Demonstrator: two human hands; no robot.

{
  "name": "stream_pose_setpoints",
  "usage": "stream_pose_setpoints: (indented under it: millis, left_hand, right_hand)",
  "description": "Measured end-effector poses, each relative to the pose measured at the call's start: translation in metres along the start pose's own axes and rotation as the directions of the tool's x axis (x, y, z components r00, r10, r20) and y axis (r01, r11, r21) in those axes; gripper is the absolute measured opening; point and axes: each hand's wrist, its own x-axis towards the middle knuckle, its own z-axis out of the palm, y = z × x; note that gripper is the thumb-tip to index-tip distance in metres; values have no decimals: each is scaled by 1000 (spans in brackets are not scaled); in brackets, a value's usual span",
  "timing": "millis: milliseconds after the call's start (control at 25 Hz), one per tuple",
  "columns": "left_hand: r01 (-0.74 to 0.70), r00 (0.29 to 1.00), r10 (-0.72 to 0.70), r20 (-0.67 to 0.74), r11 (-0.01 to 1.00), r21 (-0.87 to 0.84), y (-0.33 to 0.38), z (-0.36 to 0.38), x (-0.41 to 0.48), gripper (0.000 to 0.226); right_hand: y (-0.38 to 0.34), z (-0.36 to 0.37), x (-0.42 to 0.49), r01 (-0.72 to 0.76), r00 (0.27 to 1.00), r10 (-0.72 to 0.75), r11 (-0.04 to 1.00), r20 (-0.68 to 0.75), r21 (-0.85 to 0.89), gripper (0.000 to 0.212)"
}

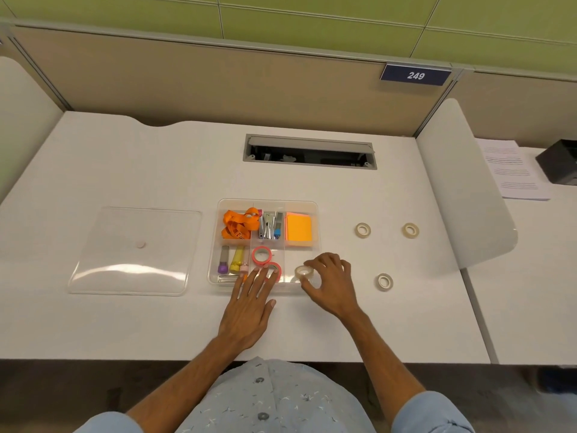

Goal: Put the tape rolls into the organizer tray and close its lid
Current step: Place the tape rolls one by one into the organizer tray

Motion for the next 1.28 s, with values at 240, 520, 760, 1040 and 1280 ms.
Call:
stream_pose_setpoints:
  millis: [240,520,760,1040,1280]
  left_hand:
    - [1,1000,-1,0,1000,-5,-1,0,0,65]
    - [0,1000,1,-14,1000,15,-1,3,1,64]
    - [21,999,-20,-33,999,25,4,5,3,64]
    - [64,996,-64,-65,998,2,11,5,4,60]
    - [86,995,-85,-53,996,10,13,5,4,60]
  right_hand:
    - [4,1,-4,-4,991,15,997,-136,80,34]
    - [50,-31,19,-282,904,341,929,-257,239,25]
    - [107,-63,34,-541,803,571,818,-171,195,55]
    - [164,-97,57,-598,801,598,802,-23,6,71]
    - [164,-81,47,-518,853,508,853,-122,-71,53]
